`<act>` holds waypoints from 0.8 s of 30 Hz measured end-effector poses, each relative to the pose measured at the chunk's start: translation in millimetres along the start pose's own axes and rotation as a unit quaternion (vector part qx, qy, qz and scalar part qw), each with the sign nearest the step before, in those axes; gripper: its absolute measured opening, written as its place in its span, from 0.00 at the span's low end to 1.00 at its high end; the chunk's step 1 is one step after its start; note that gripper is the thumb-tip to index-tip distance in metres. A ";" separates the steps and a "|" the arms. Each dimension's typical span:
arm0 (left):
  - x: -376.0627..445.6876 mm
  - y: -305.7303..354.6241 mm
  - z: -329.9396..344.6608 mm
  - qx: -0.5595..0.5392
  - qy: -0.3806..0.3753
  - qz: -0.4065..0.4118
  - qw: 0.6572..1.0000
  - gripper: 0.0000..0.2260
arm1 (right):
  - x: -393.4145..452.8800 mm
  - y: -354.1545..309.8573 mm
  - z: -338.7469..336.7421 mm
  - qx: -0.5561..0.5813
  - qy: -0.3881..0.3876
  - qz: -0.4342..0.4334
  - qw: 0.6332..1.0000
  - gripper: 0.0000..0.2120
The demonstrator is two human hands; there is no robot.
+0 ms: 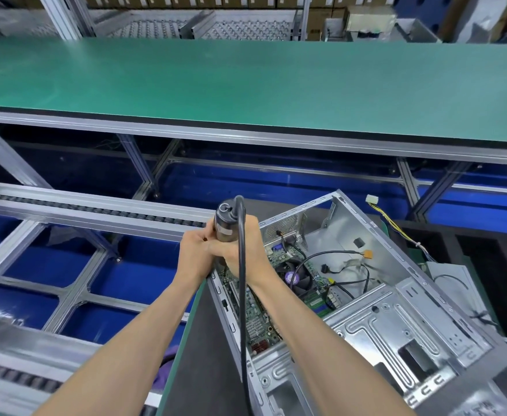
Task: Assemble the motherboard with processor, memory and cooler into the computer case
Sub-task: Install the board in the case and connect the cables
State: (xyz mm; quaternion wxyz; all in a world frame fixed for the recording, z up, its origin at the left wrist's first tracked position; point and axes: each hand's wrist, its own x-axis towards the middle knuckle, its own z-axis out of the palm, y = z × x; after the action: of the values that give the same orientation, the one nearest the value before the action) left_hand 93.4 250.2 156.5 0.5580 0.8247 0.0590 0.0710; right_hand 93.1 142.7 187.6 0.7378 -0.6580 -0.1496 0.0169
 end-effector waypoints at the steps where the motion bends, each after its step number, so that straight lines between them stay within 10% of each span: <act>1: 0.2 -1.7 -0.3 0.010 0.002 0.001 1.000 0.19 | -0.8 -0.5 -1.0 0.009 0.003 0.000 1.000 0.03; 24: 9.7 -20.4 1.3 0.083 -0.027 -0.001 0.996 0.14 | -42.1 -55.6 -73.1 0.081 0.180 -0.127 0.972 0.07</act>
State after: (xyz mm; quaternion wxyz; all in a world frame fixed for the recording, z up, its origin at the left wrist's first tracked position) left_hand 102.7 258.3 137.6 0.4889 0.8698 0.0504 0.0425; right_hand 61.2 55.3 226.9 0.7994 -0.5642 -0.0950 -0.1833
